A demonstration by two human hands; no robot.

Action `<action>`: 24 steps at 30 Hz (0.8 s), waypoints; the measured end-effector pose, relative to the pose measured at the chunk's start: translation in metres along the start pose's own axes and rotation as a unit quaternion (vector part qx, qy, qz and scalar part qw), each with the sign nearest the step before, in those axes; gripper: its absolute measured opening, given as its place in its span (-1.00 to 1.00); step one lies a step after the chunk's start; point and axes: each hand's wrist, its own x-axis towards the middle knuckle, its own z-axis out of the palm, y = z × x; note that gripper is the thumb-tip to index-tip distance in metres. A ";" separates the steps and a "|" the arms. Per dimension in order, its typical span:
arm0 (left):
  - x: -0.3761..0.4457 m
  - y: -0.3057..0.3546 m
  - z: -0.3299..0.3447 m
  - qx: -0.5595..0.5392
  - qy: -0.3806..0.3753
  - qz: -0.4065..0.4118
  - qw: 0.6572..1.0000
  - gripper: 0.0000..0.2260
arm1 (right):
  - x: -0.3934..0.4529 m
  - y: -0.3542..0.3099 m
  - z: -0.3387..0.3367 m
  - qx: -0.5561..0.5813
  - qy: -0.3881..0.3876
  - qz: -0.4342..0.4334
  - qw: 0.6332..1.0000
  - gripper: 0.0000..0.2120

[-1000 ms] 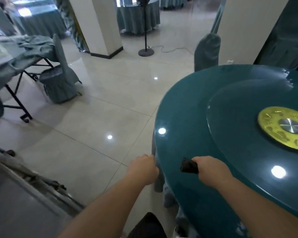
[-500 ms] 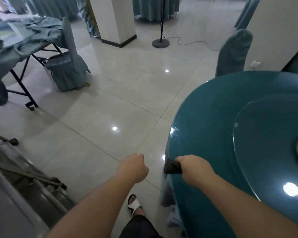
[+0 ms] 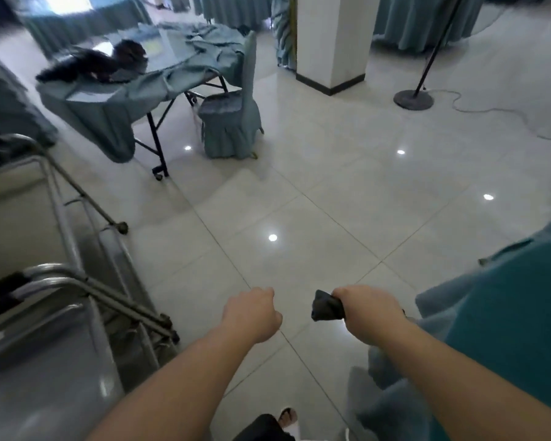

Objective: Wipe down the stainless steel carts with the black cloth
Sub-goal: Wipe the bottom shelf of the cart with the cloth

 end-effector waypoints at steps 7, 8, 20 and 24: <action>-0.003 -0.087 -0.011 -0.135 0.036 -0.139 0.980 -0.50 | 0.112 -0.098 -0.030 -0.072 -0.047 -0.162 0.983 -0.70; -0.007 -0.099 -0.009 -0.155 0.037 -0.166 0.973 -0.49 | 0.126 -0.114 -0.031 -0.080 -0.057 -0.190 0.977 -0.70; -0.066 -0.139 0.014 -0.354 0.093 -0.491 0.791 -0.47 | 0.223 -0.276 -0.047 -0.216 -0.133 -0.543 0.801 -0.74; -0.091 -0.093 0.052 -0.410 0.091 -0.576 0.701 -0.54 | 0.220 -0.297 -0.028 -0.263 -0.147 -0.632 0.714 -0.77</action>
